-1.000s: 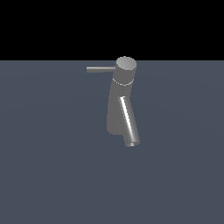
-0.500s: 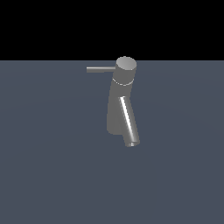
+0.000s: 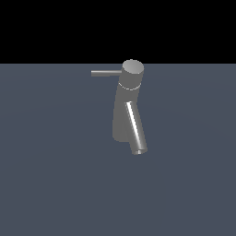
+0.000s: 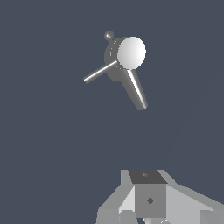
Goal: Turn on the faucet by rotating a designated handle.
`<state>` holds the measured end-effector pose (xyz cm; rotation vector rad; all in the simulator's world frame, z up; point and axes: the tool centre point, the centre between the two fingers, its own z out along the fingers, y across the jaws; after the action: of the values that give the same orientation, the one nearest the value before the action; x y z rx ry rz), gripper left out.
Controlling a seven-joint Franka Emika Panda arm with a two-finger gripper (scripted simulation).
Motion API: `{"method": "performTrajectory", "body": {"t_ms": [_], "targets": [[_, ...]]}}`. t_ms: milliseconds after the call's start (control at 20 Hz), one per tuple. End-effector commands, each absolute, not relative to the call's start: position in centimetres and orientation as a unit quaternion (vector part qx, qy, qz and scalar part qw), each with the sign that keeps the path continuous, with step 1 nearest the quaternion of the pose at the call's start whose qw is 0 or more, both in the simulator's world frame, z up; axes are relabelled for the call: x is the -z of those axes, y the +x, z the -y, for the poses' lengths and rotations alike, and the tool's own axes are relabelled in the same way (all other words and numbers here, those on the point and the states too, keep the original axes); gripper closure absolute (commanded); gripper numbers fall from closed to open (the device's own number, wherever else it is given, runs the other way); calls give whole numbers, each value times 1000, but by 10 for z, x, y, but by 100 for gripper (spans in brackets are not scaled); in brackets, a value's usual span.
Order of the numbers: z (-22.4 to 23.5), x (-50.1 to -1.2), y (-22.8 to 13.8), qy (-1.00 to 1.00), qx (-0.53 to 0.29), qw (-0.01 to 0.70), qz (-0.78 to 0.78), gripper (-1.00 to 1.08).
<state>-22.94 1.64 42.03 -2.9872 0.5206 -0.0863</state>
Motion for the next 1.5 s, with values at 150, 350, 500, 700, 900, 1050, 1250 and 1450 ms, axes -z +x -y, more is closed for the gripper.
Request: {"method": "performTrajectory", "body": {"t_ms": [150, 350, 500, 700, 900, 1050, 1250, 1450], "targets": [[-28, -398, -213, -966, 51, 80, -240, 108], [-35, -384, -199, -951, 66, 96, -285, 108], [-40, -374, -189, -939, 77, 108, -317, 108], [-46, -362, -175, -921, 91, 124, -358, 108], [-50, -351, -160, -902, 105, 138, -396, 108], [-53, -343, -149, -886, 115, 149, -423, 108], [-56, -333, -133, -864, 128, 162, -459, 108], [-57, -323, -117, -840, 141, 176, -494, 108]]}}
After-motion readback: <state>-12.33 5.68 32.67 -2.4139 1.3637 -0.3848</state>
